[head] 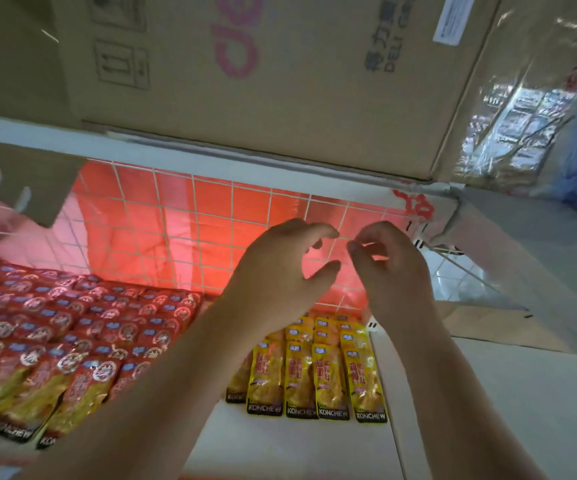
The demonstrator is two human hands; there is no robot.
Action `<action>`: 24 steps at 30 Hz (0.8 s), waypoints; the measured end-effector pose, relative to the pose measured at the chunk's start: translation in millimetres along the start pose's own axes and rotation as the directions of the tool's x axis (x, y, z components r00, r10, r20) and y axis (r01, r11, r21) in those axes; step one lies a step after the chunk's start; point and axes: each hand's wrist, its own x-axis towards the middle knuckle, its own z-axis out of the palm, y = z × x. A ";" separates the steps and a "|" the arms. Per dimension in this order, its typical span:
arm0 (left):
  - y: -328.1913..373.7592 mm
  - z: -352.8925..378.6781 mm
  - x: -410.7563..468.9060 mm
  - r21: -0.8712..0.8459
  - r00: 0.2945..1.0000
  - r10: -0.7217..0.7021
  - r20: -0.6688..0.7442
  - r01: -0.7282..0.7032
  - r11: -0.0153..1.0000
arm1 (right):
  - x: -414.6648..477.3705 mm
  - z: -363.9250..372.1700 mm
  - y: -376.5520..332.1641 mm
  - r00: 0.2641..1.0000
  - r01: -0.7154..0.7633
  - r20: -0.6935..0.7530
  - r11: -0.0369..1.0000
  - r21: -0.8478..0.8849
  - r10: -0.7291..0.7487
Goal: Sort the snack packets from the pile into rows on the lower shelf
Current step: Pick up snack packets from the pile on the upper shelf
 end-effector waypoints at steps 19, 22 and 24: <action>189.2 -21.8 58.3 -0.398 0.886 0.462 -0.023 -0.432 0.809 | -53.5 -205.7 -138.6 0.895 0.090 -0.422 0.985 -0.146 -0.144; 234.2 -8.4 58.0 -0.362 0.856 0.516 0.026 -0.473 0.803 | -76.2 -261.2 -122.1 0.853 -0.006 -0.514 0.984 -0.179 -0.088; 267.2 2.3 59.6 -0.343 0.837 0.544 0.065 -0.493 0.800 | -93.4 -300.2 -110.9 0.833 -0.056 -0.551 0.984 -0.169 -0.047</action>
